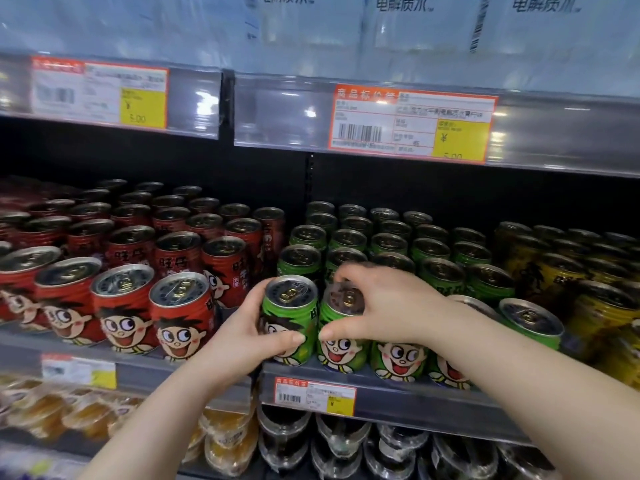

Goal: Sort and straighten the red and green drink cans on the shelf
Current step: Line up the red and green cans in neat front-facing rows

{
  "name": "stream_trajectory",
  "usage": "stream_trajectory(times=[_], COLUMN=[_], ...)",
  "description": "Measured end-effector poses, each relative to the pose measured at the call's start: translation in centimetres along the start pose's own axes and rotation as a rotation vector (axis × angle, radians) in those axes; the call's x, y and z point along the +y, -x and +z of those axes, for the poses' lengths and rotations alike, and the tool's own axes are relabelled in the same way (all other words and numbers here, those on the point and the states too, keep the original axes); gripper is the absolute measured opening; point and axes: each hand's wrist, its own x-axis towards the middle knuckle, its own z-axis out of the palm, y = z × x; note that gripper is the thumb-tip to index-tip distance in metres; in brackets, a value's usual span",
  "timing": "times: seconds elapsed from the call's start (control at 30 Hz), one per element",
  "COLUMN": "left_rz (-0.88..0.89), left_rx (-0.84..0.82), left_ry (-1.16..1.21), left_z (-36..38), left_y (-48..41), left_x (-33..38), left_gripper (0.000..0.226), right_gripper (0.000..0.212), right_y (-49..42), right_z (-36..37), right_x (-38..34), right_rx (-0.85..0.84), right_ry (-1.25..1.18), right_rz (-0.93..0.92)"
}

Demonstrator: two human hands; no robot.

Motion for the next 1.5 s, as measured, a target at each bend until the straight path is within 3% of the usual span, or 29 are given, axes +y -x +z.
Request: stream_trajectory(times=[0.1, 0.17, 0.23, 0.3, 0.4, 0.5, 0.63, 0.7, 0.77, 0.83, 0.97, 1.3, 1.4, 1.5], left_rz=[0.023, 0.105, 0.239, 0.336, 0.299, 0.301, 0.32, 0.329, 0.425, 0.506, 0.374, 0.391, 0.334, 0.272], left_rx=[0.023, 0.156, 0.279, 0.277, 0.268, 0.242, 0.218, 0.298, 0.367, 0.309, 0.162, 0.167, 0.136, 0.118], left_ry=[-0.038, -0.131, -0.338, -0.565, -0.675, -0.664, -0.599, -0.622, -0.765, -0.992, -1.267, -1.457, -1.463, -1.41], left_z=[0.2, 0.8, 1.4, 2.1, 2.4, 2.3, 1.8, 1.4, 1.6, 2.5, 4.4, 5.0, 5.0, 5.3], left_y=[0.2, 0.5, 0.5, -0.1, -1.2, -1.3, -0.4, -0.1, -0.1, -0.4, -1.2, -1.9, -1.6, -1.2], left_x=[0.2, 0.5, 1.1, 1.7, 2.3, 2.2, 1.6, 1.7, 2.5, 3.5, 4.7, 4.5, 4.9, 5.6], left_gripper=[0.081, 0.076, 0.068, 0.071, 0.085, 0.083, 0.075, 0.072, 0.069, 0.072, 0.082, 0.072, 0.074, 0.082], right_gripper=[0.096, 0.1, 0.099, 0.095, 0.093, 0.093, 0.082, 0.078, 0.085, 0.096, 0.084, 0.081, 0.082, 0.057], right_y=[1.2, 2.3, 3.1, 3.4, 3.3, 3.9, 6.2, 7.7, 8.9, 9.4, 9.6, 9.5, 9.8, 10.5], right_z=[-1.4, -2.4, -2.6, -2.2, -1.3, -1.5, -3.8, -4.7, -4.4, -2.9, -0.6, 0.3, 0.1, 0.4], right_x=[1.4, 2.9, 4.1, 5.0, 5.8, 6.4, 8.5, 10.2, 11.1, 11.5, 10.9, 11.7, 12.3, 13.8], right_rx=[-0.104, -0.187, -0.251, -0.268, -0.25, -0.222, -0.018, 0.042, -0.058, -0.156, -0.041, 0.066, 0.085, 0.357], right_ry=[0.001, 0.068, 0.082, 0.013, -0.01, -0.042, -0.16, -0.151, -0.088, -0.05, 0.044, 0.146, -0.019, -0.457], right_rz=[0.016, 0.05, 0.087, 0.099, 0.065, 0.05, 0.125, 0.196, 0.281, 0.334, 0.323, 0.278, 0.265, 0.273])
